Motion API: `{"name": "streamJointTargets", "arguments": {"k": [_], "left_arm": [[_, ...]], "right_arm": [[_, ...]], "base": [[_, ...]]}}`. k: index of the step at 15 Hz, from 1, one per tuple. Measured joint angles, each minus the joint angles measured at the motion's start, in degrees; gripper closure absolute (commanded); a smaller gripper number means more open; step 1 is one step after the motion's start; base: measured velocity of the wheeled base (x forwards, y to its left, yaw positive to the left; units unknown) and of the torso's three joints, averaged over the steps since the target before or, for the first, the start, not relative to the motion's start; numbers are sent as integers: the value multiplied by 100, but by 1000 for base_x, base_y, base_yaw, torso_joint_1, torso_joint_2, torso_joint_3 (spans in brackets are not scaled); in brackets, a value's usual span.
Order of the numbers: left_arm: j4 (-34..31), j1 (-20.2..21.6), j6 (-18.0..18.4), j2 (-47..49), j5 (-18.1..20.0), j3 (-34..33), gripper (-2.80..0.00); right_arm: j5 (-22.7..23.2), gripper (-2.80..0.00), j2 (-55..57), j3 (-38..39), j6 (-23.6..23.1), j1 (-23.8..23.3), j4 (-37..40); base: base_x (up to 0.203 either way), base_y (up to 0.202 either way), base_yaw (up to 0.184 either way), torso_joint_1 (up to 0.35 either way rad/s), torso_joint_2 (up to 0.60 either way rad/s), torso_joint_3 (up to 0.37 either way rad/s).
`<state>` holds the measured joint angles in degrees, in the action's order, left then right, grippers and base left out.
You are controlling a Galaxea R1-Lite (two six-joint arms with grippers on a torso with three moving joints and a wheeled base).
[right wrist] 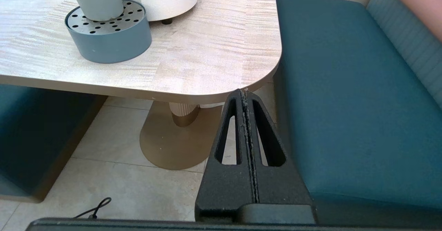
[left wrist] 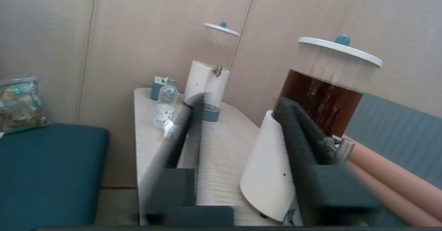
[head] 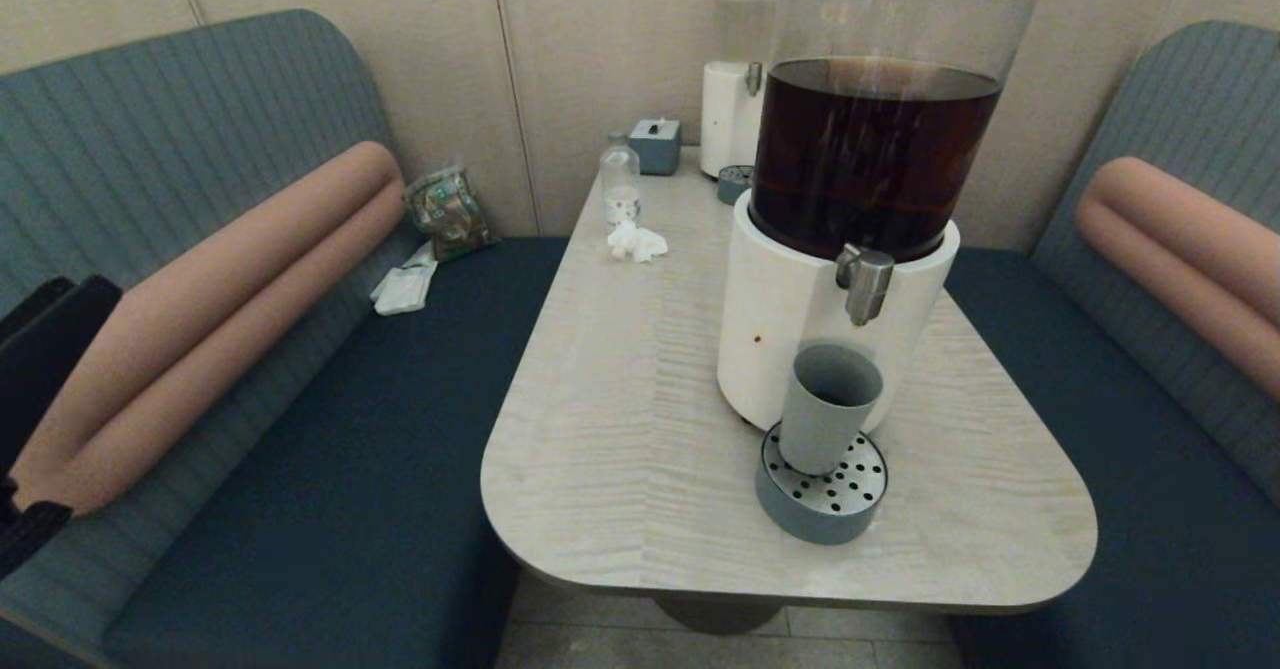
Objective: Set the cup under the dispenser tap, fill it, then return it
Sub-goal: Turn on the faucet
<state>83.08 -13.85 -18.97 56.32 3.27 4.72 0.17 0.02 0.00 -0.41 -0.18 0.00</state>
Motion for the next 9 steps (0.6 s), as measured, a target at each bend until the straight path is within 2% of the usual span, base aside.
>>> {"name": "streamJointTargets", "arguments": {"k": [3,7,9], "left_arm": [[-573,78,33,-648,-5,-63,0],[-1956,220,179,-1891,-7,-32,0],[-2677,421,203,-2668,1,-59,0]], "right_arm": [[-1,0,0,0,0,0,0],[-3,0,0,0,0,0,0],[-1,0,0,0,0,0,0]], "base": [[0,0,0,0,0,0],[0,0,0,0,0,0],[0,0,0,0,0,0]]}}
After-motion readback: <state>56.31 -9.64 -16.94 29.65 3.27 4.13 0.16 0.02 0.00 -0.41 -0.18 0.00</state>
